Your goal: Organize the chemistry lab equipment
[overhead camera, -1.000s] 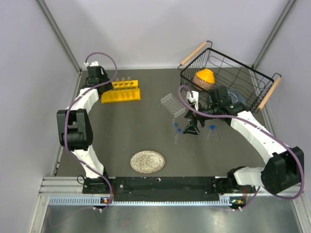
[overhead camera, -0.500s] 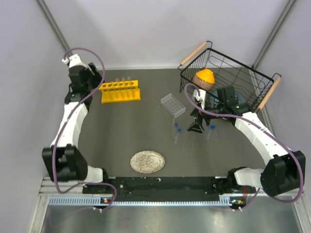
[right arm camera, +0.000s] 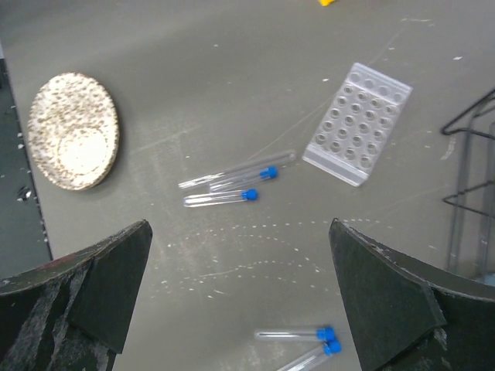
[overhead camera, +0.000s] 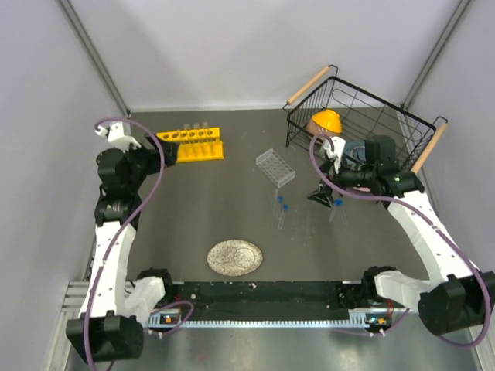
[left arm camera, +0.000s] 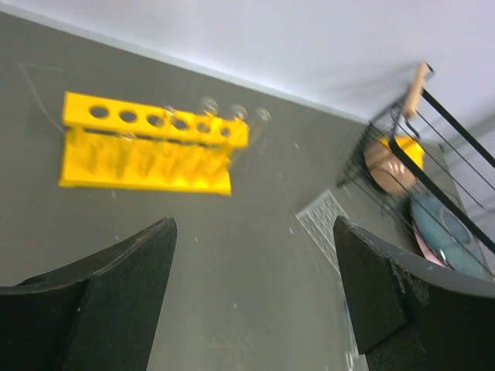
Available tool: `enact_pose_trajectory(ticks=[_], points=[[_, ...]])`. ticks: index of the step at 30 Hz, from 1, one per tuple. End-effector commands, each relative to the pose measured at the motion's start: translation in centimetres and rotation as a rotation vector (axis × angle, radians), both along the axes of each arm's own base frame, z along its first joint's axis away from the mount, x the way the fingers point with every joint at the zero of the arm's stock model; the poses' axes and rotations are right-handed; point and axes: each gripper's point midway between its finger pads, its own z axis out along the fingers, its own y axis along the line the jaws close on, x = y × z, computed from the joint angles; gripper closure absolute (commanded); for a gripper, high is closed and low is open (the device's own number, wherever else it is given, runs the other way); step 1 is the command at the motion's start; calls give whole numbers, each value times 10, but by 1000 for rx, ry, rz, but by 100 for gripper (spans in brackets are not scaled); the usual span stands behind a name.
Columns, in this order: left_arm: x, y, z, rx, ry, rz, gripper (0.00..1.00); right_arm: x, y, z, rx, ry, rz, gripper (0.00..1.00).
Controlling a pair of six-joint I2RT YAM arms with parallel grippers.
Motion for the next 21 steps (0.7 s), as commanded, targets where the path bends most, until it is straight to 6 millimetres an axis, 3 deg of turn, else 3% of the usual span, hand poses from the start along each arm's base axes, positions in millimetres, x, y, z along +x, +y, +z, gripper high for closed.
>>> enact_pose_trajectory(ticks=[1, 4, 6, 7, 10, 14, 18, 19, 20, 21], points=[[-34, -34, -8, -29, -15, -196, 12, 13, -15, 21, -6, -73, -155, 1], [-54, -56, -27, -84, 17, -316, 10, 13, -9, 22, 54, 24, -195, 1], [-64, -70, -42, -140, 45, -382, 1, 7, 0, 17, 97, 119, -160, 1], [-71, -77, -45, -154, 49, -417, 1, -3, 9, 20, 145, 184, -116, 1], [-86, -97, -60, -195, 80, -485, 1, -1, 16, 7, 172, 306, -128, 1], [-114, -153, -85, -171, 152, -608, 1, 4, 11, -15, 129, 307, -153, 1], [-119, -183, -111, -113, 257, -611, 1, -2, 9, -21, 128, 287, -153, 1], [-118, -189, -126, -91, 314, -607, 1, -1, 8, -22, 124, 270, -161, 1], [-116, -194, -127, -73, 327, -601, 1, -1, 7, -22, 126, 257, -165, 1], [-117, -204, -142, -33, 375, -597, 1, -3, 5, -25, 122, 248, -171, 1]])
